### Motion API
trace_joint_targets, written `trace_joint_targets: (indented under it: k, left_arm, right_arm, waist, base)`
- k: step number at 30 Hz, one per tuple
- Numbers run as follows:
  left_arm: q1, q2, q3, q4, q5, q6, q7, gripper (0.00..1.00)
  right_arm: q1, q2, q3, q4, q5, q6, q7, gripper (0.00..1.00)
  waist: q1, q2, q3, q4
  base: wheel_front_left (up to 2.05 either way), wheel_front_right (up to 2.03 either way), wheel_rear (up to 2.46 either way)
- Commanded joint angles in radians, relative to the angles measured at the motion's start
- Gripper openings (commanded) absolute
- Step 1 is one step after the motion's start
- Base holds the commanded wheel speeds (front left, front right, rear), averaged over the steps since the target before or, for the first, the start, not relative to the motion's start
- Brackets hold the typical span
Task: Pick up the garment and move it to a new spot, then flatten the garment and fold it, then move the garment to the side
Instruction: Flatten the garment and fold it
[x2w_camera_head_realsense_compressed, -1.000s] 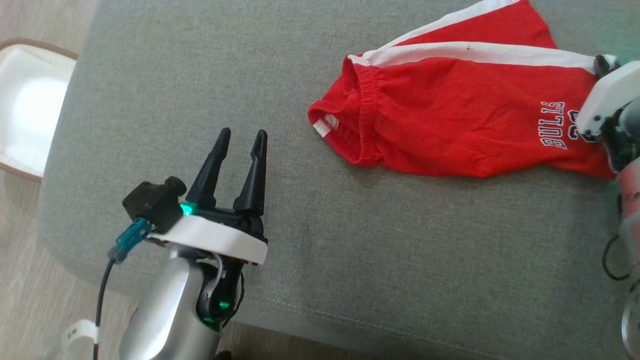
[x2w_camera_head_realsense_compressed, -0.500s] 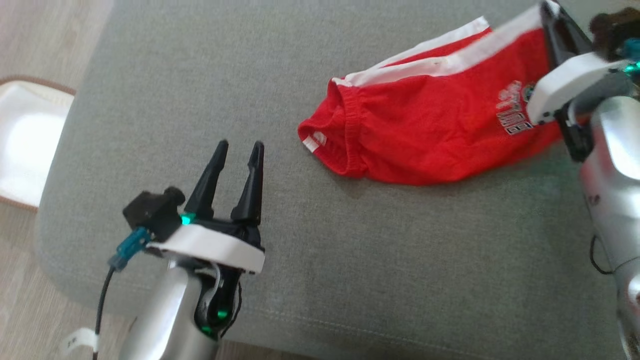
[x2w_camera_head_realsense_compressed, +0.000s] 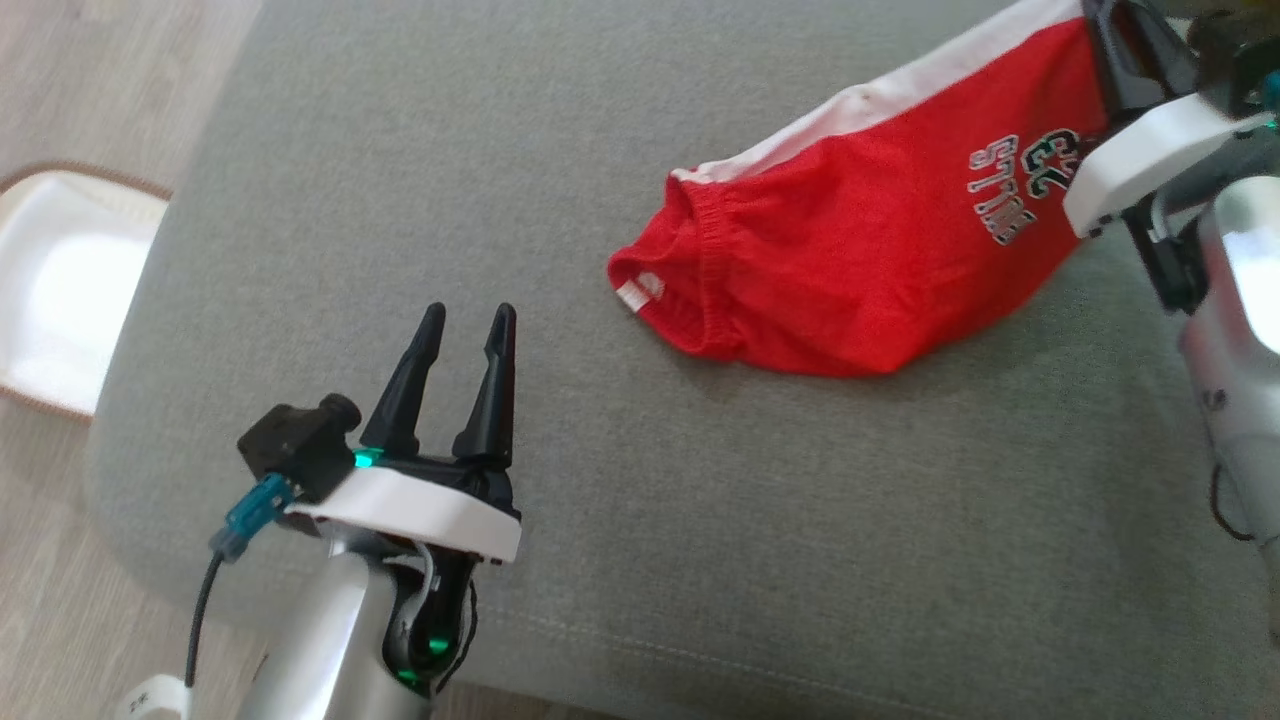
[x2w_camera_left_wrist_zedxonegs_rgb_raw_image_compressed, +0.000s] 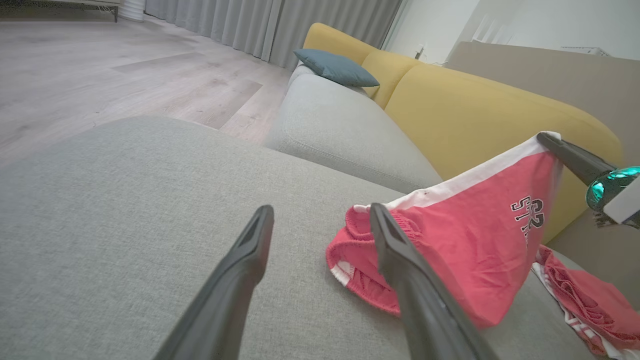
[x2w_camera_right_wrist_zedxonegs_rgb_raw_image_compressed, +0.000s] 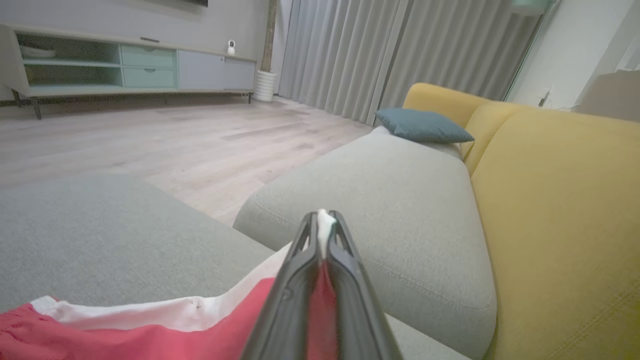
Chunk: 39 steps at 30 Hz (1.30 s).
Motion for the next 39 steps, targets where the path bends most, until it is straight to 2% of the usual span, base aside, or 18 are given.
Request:
trace_joint_targets:
  k: [1, 12, 18, 26, 31, 32, 33, 34, 39]
  left_arm:
    - [-0.027, 0.009, 0.02, -0.034, -0.007, -0.006, -0.005, 1.0]
    - [-0.058, 0.009, -0.024, -0.041, -0.039, 0.004, -0.005, 1.0]
    - [-0.075, 0.009, -0.056, -0.05, -0.058, 0.011, -0.005, 1.0]
    - [-0.096, 0.009, -0.077, -0.055, -0.074, 0.024, -0.005, 1.0]
    - [-0.11, 0.009, -0.079, -0.053, -0.068, 0.027, -0.005, 1.0]
    - [-0.113, 0.009, -0.077, -0.051, -0.065, 0.027, -0.005, 1.0]
    - [-0.116, 0.009, -0.075, -0.05, -0.063, 0.027, -0.005, 1.0]
    - [-0.118, 0.009, -0.072, -0.049, -0.061, 0.026, -0.005, 1.0]
    - [-0.113, 0.009, -0.054, -0.041, -0.044, 0.023, -0.005, 1.0]
  right_arm:
    - [-0.039, -0.015, 0.004, -0.006, -0.009, -0.001, 0.014, 0.0]
    - [-0.134, -0.061, 0.004, 0.169, -0.075, -0.001, 0.034, 0.0]
    - [-0.18, -0.074, -0.033, 0.28, -0.124, -0.001, 0.028, 0.0]
    - [-0.214, -0.067, -0.088, 0.381, -0.192, -0.001, 0.011, 0.0]
    - [-0.22, -0.046, -0.122, 0.414, -0.216, -0.001, -0.01, 0.0]
    - [-0.22, -0.041, -0.127, 0.42, -0.22, -0.001, -0.013, 0.03]
    - [-0.22, -0.033, -0.132, 0.425, -0.222, -0.001, -0.016, 0.69]
    - [-0.219, -0.024, -0.137, 0.433, -0.219, -0.001, -0.016, 1.0]
    - [-0.22, 0.005, -0.175, 0.45, -0.207, -0.001, -0.031, 1.0]
  waist:
    - [0.0, -0.0001, 0.026, 0.027]
    - [0.0, -0.0001, 0.1, 0.114]
    - [0.0, -0.0001, 0.13, 0.148]
    - [0.0, -0.0001, 0.151, 0.162]
    - [0.0, -0.0001, 0.145, 0.145]
    - [0.0, -0.0001, 0.143, 0.14]
    - [0.0, -0.0001, 0.14, 0.135]
    - [0.0, -0.0001, 0.137, 0.129]
    - [0.0, -0.0001, 0.105, 0.086]
  base:
    - [0.0, 0.0, 0.0]
    - [0.0, 0.0, 0.0]
    - [0.0, 0.0, 0.0]
    - [0.0, 0.0, 0.0]
    - [0.0, 0.0, 0.0]
    - [0.0, 0.0, 0.0]
    - [0.0, 0.0, 0.0]
    - [0.0, 0.0, 0.0]
    - [0.0, 0.0, 0.0]
